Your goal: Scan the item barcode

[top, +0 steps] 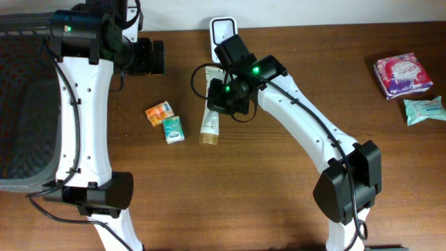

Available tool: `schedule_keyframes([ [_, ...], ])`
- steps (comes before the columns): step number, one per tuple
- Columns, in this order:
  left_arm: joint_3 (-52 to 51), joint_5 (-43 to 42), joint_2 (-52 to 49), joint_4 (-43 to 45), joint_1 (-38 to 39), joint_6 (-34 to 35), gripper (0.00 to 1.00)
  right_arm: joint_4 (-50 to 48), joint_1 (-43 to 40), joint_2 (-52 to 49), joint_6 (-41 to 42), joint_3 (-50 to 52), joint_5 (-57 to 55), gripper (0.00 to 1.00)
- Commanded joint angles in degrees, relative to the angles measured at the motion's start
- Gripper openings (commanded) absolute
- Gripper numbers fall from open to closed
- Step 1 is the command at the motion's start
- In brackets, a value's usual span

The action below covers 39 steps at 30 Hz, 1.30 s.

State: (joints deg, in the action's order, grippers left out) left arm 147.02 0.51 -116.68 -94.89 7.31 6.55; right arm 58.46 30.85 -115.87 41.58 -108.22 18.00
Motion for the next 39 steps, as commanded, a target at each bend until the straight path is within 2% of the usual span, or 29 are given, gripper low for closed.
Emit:
schedule_keyframes([
  [1, 0.0, 0.4, 0.0, 0.0, -0.2, 0.3, 0.99, -0.2, -0.1, 1.7, -2.3, -1.2, -2.2, 0.04],
  [39, 0.0, 0.4, 0.0, 0.0, -0.2, 0.3, 0.99, 0.7, -0.1, 1.7, -3.8, -1.2, -4.8, 0.04],
])
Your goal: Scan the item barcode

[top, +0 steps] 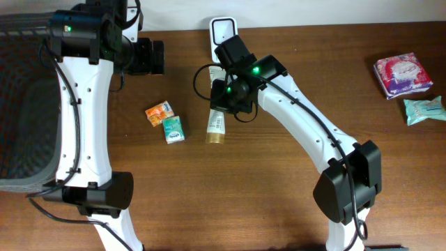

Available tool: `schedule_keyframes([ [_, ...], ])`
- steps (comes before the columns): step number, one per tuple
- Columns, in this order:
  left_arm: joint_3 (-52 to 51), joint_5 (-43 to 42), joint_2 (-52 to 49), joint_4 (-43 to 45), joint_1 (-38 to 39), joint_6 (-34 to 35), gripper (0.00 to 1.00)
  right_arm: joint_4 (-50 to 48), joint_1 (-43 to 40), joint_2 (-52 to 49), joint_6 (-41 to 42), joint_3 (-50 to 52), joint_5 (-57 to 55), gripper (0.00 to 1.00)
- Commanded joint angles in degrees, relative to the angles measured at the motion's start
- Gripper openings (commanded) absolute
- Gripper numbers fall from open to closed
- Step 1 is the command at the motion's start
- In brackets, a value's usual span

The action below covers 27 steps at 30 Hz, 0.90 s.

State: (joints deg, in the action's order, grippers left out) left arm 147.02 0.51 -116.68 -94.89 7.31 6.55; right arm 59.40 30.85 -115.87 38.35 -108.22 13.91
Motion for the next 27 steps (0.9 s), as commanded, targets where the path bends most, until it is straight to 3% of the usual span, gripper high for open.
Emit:
schedule_keyframes([
  [1, 0.0, 0.4, 0.0, 0.0, -0.2, 0.3, 0.99, -0.2, -0.1, 1.7, -0.6, -1.2, -0.7, 0.04],
  [17, 0.0, 0.4, 0.0, 0.0, -0.2, 0.3, 0.99, 2.4, -0.1, 1.5, -0.6, -1.2, -4.4, 0.04],
  [23, 0.0, 0.4, 0.0, 0.0, -0.2, 0.3, 0.99, 6.4, -0.1, -1.0, -0.6, 1.4, -11.5, 0.04],
  [27, 0.0, 0.4, 0.0, 0.0, -0.2, 0.3, 0.99, 8.8, -0.3, -3.6, -0.5, 4.0, -22.3, 0.04],
])
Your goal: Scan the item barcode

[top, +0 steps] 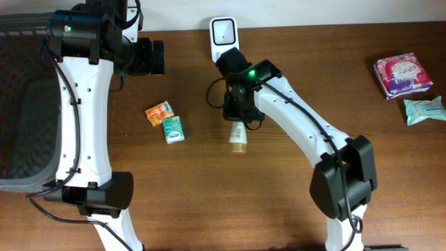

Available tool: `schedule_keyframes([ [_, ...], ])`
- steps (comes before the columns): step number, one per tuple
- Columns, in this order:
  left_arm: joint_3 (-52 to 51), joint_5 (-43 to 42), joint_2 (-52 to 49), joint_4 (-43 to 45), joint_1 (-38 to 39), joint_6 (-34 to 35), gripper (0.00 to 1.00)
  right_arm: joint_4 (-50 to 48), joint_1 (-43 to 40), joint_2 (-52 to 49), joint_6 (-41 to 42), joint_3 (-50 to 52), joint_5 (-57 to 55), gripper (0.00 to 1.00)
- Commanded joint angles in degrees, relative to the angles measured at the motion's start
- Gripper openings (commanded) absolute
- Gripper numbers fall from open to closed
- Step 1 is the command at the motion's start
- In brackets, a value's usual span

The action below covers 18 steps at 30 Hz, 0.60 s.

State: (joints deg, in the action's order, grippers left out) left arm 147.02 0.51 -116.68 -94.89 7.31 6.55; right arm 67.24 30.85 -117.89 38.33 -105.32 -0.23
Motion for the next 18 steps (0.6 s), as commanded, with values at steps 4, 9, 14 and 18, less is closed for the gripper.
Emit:
schedule_keyframes([
  [4, 0.0, 0.4, 0.0, 0.0, -0.2, 0.3, 0.99, 1.6, -2.5, -3.8, -0.3, 5.8, -14.2, 0.04],
  [9, 0.0, 0.4, 0.0, 0.0, -0.2, 0.3, 0.99, 1.3, -5.5, -4.6, -0.4, 8.0, -12.2, 0.04],
  [14, 0.0, 0.4, 0.0, 0.0, -0.2, 0.3, 0.99, 6.7, -5.3, -4.6, -0.6, 2.2, 3.0, 0.04],
  [18, 0.0, 0.4, 0.0, 0.0, -0.2, 0.3, 0.99, 21.4, -5.3, -4.3, -0.6, -12.6, 4.3, 0.04],
])
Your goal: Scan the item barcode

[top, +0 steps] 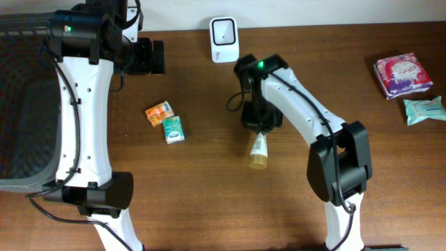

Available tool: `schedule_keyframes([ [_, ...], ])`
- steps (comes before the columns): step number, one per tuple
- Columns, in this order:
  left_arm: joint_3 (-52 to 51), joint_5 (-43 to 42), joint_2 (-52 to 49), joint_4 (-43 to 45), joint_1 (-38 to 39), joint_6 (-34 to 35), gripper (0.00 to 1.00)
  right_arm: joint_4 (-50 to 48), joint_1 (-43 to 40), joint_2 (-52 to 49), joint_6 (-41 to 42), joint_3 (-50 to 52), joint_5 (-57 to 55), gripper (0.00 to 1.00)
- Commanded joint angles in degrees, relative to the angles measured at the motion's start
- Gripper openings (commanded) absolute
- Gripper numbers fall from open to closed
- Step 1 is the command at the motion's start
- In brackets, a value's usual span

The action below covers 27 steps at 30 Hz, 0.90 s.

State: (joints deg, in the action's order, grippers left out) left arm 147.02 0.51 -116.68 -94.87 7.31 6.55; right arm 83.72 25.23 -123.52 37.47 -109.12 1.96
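Note:
A white tube with a gold cap (258, 150) sticks out toward the table's front from under my right gripper (259, 130), which is shut on its upper end near the table's middle. The white barcode scanner (224, 31) stands at the back edge, well behind and left of the tube. My left gripper (155, 57) hovers at the back left with nothing seen in it; whether its fingers are open or shut cannot be told.
An orange packet (159, 112) and a green packet (173, 129) lie left of centre. A pink pack (402, 74) and a teal pack (424, 109) sit at the far right. A dark mesh basket (21, 104) fills the left side.
My right gripper has moved right and toward the front with the tube in it, farther from the scanner. The tube's cap now points front-left. The left arm has not moved.
First my right gripper was over the top of the tube, which lay just below the scanner beside the packets. Then the tube had shifted slightly right, then farther right under the gripper. Now it sits held near the table's middle.

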Motion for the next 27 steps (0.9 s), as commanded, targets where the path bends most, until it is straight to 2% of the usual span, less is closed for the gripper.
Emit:
schedule_keyframes([
  [1, 0.0, 0.4, 0.0, 0.0, -0.2, 0.3, 0.99, 8.3, 0.3, 1.7, 0.2, -12.8, 2.1, 0.04],
  [3, 0.0, 0.4, 0.0, 0.0, -0.2, 0.3, 0.99, 12.9, 0.9, 2.5, 0.2, -18.6, 2.1, 0.04],
  [5, 0.0, 0.4, 0.0, 0.0, -0.2, 0.3, 0.99, 13.4, 2.2, 4.6, -0.2, -20.9, 1.9, 0.04],
  [9, 0.0, 0.4, 0.0, 0.0, -0.2, 0.3, 0.99, 9.2, 4.4, 6.3, -0.3, -21.0, -2.7, 0.04],
  [13, 0.0, 0.4, 0.0, 0.0, -0.2, 0.3, 0.99, 6.6, 5.2, 6.1, -2.6, -21.0, -2.5, 0.04],
  [17, 0.0, 0.4, 0.0, 0.0, -0.2, 0.3, 0.99, 4.0, 5.1, 6.0, -8.8, -20.7, 4.4, 0.04],
  [27, 0.0, 0.4, 0.0, 0.0, -0.2, 0.3, 0.99, 3.4, 5.1, 5.4, -8.5, -19.5, 5.6, 0.04],
])
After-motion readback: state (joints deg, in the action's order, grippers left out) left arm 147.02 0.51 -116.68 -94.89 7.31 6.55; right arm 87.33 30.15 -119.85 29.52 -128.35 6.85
